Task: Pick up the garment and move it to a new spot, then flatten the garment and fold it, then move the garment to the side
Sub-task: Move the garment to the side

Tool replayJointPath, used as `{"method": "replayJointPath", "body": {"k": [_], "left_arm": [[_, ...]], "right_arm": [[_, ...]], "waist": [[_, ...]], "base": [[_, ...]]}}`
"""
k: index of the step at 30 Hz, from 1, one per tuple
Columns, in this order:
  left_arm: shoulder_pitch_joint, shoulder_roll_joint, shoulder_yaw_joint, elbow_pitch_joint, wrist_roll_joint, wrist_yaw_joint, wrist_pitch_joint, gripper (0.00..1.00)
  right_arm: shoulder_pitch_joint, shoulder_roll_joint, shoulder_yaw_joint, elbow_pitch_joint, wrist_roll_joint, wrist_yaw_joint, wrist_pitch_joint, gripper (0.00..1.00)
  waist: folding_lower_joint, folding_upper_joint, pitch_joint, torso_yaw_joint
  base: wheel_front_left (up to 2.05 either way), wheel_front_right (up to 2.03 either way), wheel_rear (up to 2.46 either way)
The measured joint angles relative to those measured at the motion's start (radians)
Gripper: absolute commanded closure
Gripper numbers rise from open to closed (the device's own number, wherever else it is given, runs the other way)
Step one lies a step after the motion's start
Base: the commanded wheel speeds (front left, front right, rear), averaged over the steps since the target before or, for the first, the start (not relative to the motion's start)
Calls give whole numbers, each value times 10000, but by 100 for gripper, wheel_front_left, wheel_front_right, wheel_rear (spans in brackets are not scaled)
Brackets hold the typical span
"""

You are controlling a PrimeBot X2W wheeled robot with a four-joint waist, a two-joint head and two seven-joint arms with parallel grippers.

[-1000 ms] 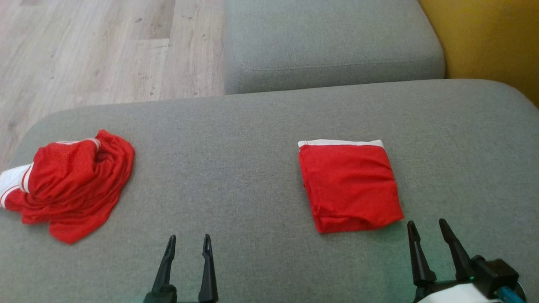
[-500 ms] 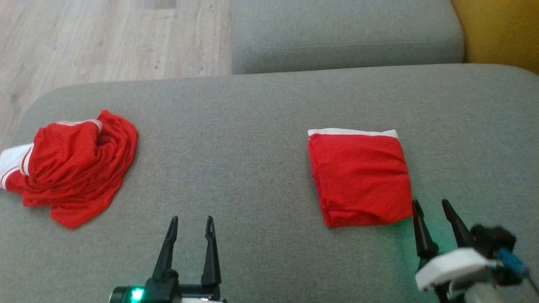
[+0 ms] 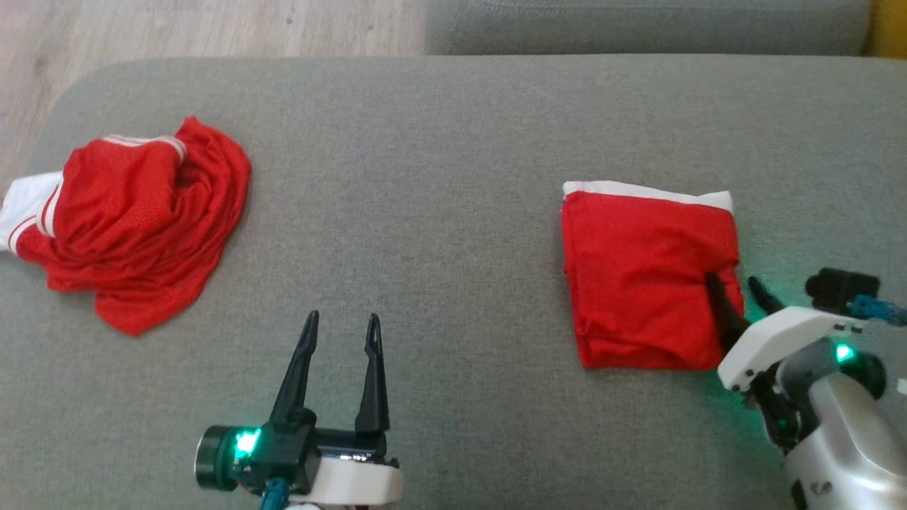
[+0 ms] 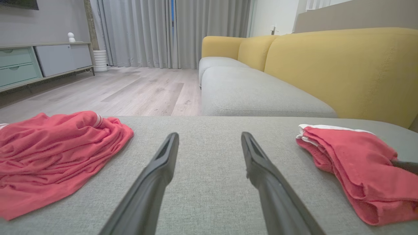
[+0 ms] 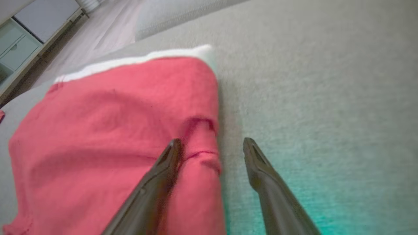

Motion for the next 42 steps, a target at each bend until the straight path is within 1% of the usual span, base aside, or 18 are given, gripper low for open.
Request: {"method": "replayJointPath", "body": {"k": [1, 3, 7, 12, 15, 16, 21, 22, 25, 26, 27, 28, 29, 30, 34, 36, 39, 42], "left_arm": [[-22, 0, -2, 0, 0, 31, 0, 0], [-27, 0, 6, 0, 0, 44, 0, 0], [-35, 0, 40, -6, 2, 79, -2, 0], [-224, -2, 75, -42, 79, 29, 0, 0], [-543, -6, 81, -109, 169, -42, -2, 0], [-543, -6, 81, -109, 169, -42, -2, 0], [-1148, -13, 84, -169, 424, -213, -2, 0], [-1409, -15, 84, -171, 516, -274, -2, 0], [-1763, -19, 130, -186, 537, -341, -2, 0], [-1860, -19, 151, -186, 539, -341, -2, 0], [-1932, -19, 169, -188, 564, -343, -2, 0], [-1992, -19, 171, -182, 602, -345, -2, 0], [-2037, -19, 169, -173, 610, -345, -2, 0], [-2060, -21, 167, -159, 610, -378, -2, 0], [-2068, -21, 128, -27, 579, -416, -2, 0], [-2066, -23, 61, 8, 476, -412, -2, 0], [-2025, -23, 19, 40, 357, -326, -2, 0], [-1900, -21, 31, 155, 194, -263, -2, 0]], "right_arm": [[11, 2, 128, 65, 194, 0, 142, 48], [5, -2, 341, 54, 552, 0, 209, 100], [-7, -286, 610, -104, 786, 0, 82, 100], [-435, -1313, 472, -125, 362, 0, -25, 100], [-995, -1944, 234, -184, 105, 0, 232, 100], [-995, -1944, 234, -184, 105, 0, 232, 100], [-1893, -2922, -182, -311, -357, 0, 610, 100], [-2170, -3266, -428, -278, -500, 0, 694, 100], [-2533, -3680, -763, -178, -882, 0, 765, 100], [-2638, -3781, -865, -105, -1045, 0, 761, 98], [-2744, -3833, -1032, -10, -1216, 0, 746, 78], [-2839, -3877, -1172, 115, -1411, 0, 723, 55], [-2916, -3896, -1312, 253, -1624, 0, 700, 14], [-2974, -3889, -1480, 412, -1860, 0, 662, 0], [-3064, -3641, -2163, 721, -3087, 0, 199, 0], [-3058, -3296, -2380, 679, -3601, 0, -173, 0], [-2976, -2458, -2261, 382, -3944, 0, -677, 0], [-2524, -1758, -1659, -54, -3900, 0, -1233, 0]], "waist": [[0, 0, 53, 34], [0, 0, 142, 52], [-1, 0, 268, -129], [-1, 0, 561, -541], [-1, 0, 880, -784], [-1, 0, 880, -784], [0, 0, 1610, -1131], [0, 0, 1937, -1233], [1, 0, 2393, -1352], [1, 0, 2523, -1387], [2, 0, 2638, -1418], [1, 0, 2739, -1447], [2, 0, 2811, -1472], [3, -1, 2846, -1497], [-3, 0, 2651, -1493], [-2, 0, 2454, -1462], [-3, 0, 2072, -1408], [-3, 0, 1609, -1350]], "base": [[0, 0, 0], [0, 0, 0], [0, 0, 0], [0, 0, 0], [0, 0, 0], [0, 0, 0], [0, 0, 0], [0, 0, 0], [0, 0, 0], [0, 0, 0], [0, 0, 0], [0, 0, 0], [0, 0, 0], [0, 0, 0], [0, 0, 0], [0, 0, 0], [0, 0, 0], [0, 0, 0]]}}
